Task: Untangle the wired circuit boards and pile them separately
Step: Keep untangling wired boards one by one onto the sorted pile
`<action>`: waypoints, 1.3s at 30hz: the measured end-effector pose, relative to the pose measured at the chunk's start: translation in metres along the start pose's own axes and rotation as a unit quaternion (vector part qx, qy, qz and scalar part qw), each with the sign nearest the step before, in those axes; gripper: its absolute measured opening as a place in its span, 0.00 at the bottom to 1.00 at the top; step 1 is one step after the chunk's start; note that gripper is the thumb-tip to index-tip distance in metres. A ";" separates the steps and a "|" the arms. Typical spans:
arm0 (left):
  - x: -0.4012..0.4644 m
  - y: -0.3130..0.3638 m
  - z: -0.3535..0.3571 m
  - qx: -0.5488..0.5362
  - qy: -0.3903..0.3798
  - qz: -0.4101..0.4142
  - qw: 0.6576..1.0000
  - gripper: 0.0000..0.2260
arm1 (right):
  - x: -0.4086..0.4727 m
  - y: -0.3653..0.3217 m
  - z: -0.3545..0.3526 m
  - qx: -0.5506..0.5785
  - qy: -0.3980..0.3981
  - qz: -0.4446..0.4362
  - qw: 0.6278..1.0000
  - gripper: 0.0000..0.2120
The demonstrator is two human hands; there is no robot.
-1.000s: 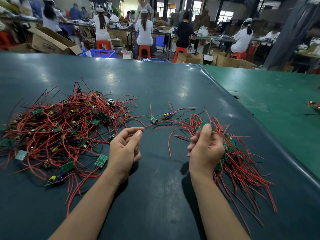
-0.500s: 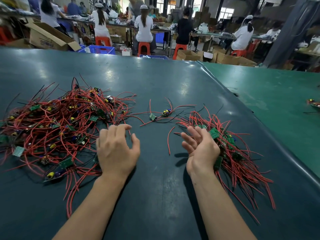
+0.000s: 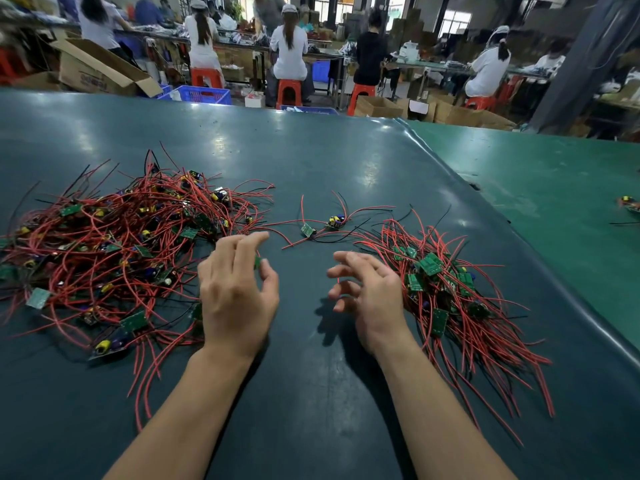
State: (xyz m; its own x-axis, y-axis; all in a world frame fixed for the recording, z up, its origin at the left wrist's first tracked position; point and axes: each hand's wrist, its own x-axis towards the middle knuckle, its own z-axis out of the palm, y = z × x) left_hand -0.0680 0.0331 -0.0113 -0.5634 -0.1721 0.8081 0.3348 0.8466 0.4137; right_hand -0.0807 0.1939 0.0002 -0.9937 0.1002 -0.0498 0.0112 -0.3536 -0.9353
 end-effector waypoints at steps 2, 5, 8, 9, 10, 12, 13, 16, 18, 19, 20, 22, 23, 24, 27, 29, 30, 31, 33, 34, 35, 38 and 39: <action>-0.001 0.004 0.001 -0.064 0.028 0.094 0.993 0.17 | -0.003 0.003 0.004 -0.009 -0.097 0.041 0.994 0.09; -0.008 0.012 0.005 -0.154 -0.026 0.176 0.972 0.17 | -0.007 0.008 0.007 -0.026 -0.173 0.048 0.983 0.12; -0.009 0.015 0.011 -0.165 -0.086 0.208 0.960 0.12 | -0.006 0.009 0.007 -0.001 -0.138 0.014 0.990 0.08; -0.008 0.015 0.012 -0.152 -0.078 0.214 0.962 0.09 | -0.005 0.008 0.005 0.010 -0.116 0.003 0.993 0.07; -0.008 0.015 0.012 -0.137 -0.060 0.222 0.964 0.07 | -0.004 0.007 0.004 0.017 -0.092 -0.007 0.996 0.05; -0.010 0.015 0.012 -0.139 -0.048 0.223 0.964 0.04 | -0.002 0.004 0.003 0.027 -0.053 -0.021 0.998 0.05; -0.012 0.016 0.012 -0.157 -0.064 0.208 0.963 0.04 | -0.001 0.003 0.003 0.030 -0.037 -0.026 0.999 0.06; -0.015 0.017 0.011 -0.197 -0.142 0.060 0.968 0.10 | -0.002 0.001 0.002 0.015 -0.023 -0.041 0.999 0.06; -0.012 0.016 0.012 -0.206 -0.174 -0.046 0.962 0.12 | -0.004 0.002 0.002 -0.005 -0.050 -0.042 0.998 0.06; -0.011 0.015 0.011 -0.212 -0.183 -0.085 0.956 0.13 | -0.005 0.003 0.002 -0.010 -0.065 -0.044 0.997 0.06; -0.009 0.015 0.011 -0.223 -0.187 -0.118 0.949 0.13 | -0.005 0.004 0.003 -0.014 -0.074 -0.047 0.996 0.06; -0.007 0.015 0.010 -0.264 -0.184 -0.173 0.931 0.12 | -0.005 0.006 0.004 -0.025 -0.074 -0.058 0.995 0.06; -0.006 0.016 0.009 -0.298 -0.185 -0.199 0.915 0.11 | -0.004 0.006 0.004 -0.031 -0.071 -0.065 0.995 0.06; -0.005 0.017 0.008 -0.336 -0.188 -0.225 0.895 0.09 | -0.003 0.007 0.004 -0.034 -0.072 -0.071 0.994 0.07; -0.002 0.015 0.008 -0.387 -0.175 -0.253 0.869 0.03 | -0.004 0.007 0.003 -0.030 -0.103 -0.076 0.991 0.09; -0.001 0.013 0.008 -0.412 -0.170 -0.263 0.856 0.04 | -0.004 0.007 0.003 -0.040 -0.124 -0.075 0.989 0.11; -0.001 0.014 0.008 -0.437 -0.173 -0.275 0.838 0.05 | -0.004 0.008 0.003 -0.040 -0.135 -0.077 0.987 0.13; 0.000 0.014 0.008 -0.460 -0.177 -0.290 0.821 0.06 | -0.004 0.009 0.003 -0.039 -0.142 -0.082 0.986 0.14; 0.001 0.014 0.009 -0.492 -0.171 -0.327 0.789 0.07 | -0.004 0.008 0.002 -0.047 -0.147 -0.087 0.984 0.15; 0.002 0.014 0.009 -0.511 -0.164 -0.349 0.769 0.07 | -0.004 0.008 0.001 -0.045 -0.143 -0.078 0.986 0.15; 0.003 0.014 0.010 -0.535 -0.158 -0.369 0.743 0.07 | -0.003 0.006 0.000 -0.033 -0.131 -0.057 0.989 0.15; 0.006 0.013 0.010 -0.601 -0.163 -0.403 0.671 0.06 | -0.002 0.005 0.000 -0.018 -0.090 0.024 0.995 0.12; 0.007 0.014 0.009 -0.610 -0.171 -0.410 0.657 0.07 | -0.003 0.005 0.001 -0.034 -0.095 0.035 0.994 0.11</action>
State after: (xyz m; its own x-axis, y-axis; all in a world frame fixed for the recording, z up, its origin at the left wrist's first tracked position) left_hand -0.0743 0.0484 -0.0043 -0.9986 -0.0191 0.0497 0.0523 -0.5282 0.8475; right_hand -0.0780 0.1908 -0.0038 -0.9932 -0.1025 -0.0554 0.0831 -0.2899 -0.9534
